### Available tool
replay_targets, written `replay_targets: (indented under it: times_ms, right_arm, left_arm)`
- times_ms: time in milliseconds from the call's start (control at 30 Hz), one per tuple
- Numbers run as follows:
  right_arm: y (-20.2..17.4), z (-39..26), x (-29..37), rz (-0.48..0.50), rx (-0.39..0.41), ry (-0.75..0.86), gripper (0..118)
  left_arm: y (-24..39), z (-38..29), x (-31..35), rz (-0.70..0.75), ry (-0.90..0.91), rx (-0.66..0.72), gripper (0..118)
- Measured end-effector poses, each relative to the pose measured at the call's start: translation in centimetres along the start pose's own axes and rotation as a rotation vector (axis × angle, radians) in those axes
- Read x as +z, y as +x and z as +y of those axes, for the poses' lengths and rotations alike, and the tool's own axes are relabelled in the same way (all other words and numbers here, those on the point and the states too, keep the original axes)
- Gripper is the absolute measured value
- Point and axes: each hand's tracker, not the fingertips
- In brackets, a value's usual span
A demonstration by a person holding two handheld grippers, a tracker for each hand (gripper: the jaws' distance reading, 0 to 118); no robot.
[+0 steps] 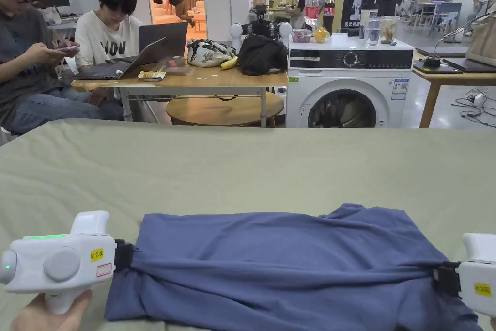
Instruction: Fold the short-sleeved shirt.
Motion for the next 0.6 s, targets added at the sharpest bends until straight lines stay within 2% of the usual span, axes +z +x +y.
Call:
replay_targets:
  times_ms: [100, 133, 167, 233, 267, 533, 567, 600]
  right_arm:
    - [-0.5, 0.0, 0.4, -0.053, 0.008, 0.062, 5]
    - [-0.9, -0.1, 0.9, -0.053, 0.0, 0.098, 13]
    - [-1.2, -0.1, 1.5, -0.037, -0.005, 0.117, 29]
    - [-2.4, 0.1, 2.9, -0.022, 0.009, 0.165, 65]
    - [-3.2, 0.1, 3.7, -0.016, 0.018, 0.183, 66]
    - [-7.3, -0.9, 8.3, 0.025, 0.041, 0.247, 65]
    - [-7.6, -1.1, 8.5, 0.021, 0.046, 0.247, 62]
    - [-7.6, -1.3, 8.7, 0.022, 0.051, 0.246, 52]
  left_arm:
    - [0.3, 0.2, 0.2, -0.009, 0.054, 0.01, 1]
    - [0.4, 0.3, 0.7, -0.038, 0.077, 0.02, 6]
    - [1.1, 0.0, 1.5, -0.051, 0.105, 0.018, 20]
    - [2.5, 0.1, 3.0, -0.042, 0.155, -0.022, 60]
    - [3.1, 0.1, 3.7, -0.049, 0.176, -0.038, 66]
    - [7.3, -0.6, 8.8, -0.125, 0.227, -0.086, 66]
    - [7.7, -0.8, 9.1, -0.128, 0.224, -0.096, 66]
    - [8.0, -1.0, 9.3, -0.126, 0.219, -0.107, 63]
